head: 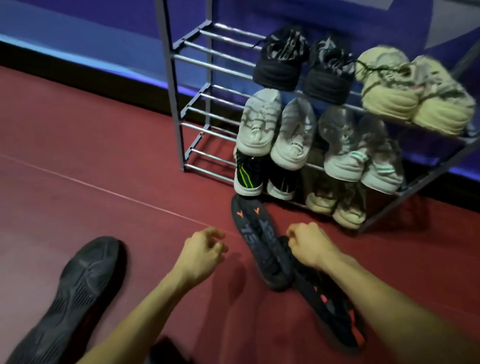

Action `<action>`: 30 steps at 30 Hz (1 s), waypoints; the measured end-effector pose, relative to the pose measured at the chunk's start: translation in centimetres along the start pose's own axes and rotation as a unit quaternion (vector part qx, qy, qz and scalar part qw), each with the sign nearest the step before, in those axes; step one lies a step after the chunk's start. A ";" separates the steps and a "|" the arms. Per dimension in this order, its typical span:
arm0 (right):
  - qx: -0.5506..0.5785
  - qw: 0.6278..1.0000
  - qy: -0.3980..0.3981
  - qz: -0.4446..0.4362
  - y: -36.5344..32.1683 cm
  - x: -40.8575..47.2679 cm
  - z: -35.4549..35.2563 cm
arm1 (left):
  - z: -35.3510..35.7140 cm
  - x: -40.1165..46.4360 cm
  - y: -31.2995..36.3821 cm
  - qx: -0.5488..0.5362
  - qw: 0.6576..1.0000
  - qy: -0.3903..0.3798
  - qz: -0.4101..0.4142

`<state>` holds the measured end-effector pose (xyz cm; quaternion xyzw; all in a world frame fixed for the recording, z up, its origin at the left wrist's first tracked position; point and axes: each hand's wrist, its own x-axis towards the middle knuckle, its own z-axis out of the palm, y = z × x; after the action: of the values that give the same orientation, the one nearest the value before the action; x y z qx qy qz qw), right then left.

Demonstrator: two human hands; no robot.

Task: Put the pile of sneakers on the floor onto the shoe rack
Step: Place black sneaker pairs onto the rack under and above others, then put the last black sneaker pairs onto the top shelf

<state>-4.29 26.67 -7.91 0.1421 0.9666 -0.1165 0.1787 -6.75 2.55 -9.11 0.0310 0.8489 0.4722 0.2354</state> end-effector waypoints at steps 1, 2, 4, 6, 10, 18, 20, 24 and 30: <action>-0.019 1.000 -0.019 0.006 0.0 0.1 0.5 | 0.5 -0.4 -0.9 0.001 1.000 -0.010 -0.008; -0.032 0.999 -0.035 0.015 0.1 0.2 0.8 | 0.8 -0.7 -1.6 0.005 1.000 -0.017 -0.014; -0.051 0.996 -0.067 0.038 -0.1 0.8 1.7 | 1.1 -1.4 -3.4 0.019 0.999 -0.019 -0.034; -0.058 0.992 -0.103 0.048 -0.5 1.1 2.6 | 1.1 -2.1 -5.0 0.036 0.998 0.006 -0.054; -0.093 0.985 -0.138 0.038 -1.7 2.1 4.3 | 0.0 -3.2 -8.2 0.098 0.986 0.099 -0.088; -0.150 0.974 -0.169 -0.014 -4.5 1.7 6.1 | -6.4 -4.4 -14.7 0.321 0.878 0.271 -0.231; -0.153 0.971 -0.180 -0.030 -5.1 1.4 6.2 | -8.3 -4.5 -16.4 0.307 0.871 0.254 -0.287; -0.184 0.963 -0.189 -0.052 -6.5 0.1 5.7 | -10.0 -4.9 -17.5 0.289 0.882 0.230 -0.293; -0.189 0.973 -0.089 -0.094 -11.0 -1.7 3.9 | -12.9 -5.8 -11.6 -0.033 0.976 0.139 -0.164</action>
<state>-5.01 14.99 -8.86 0.0029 0.9604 0.0401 0.2756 -5.16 -15.63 -10.70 -0.1819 0.8509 0.4546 0.1901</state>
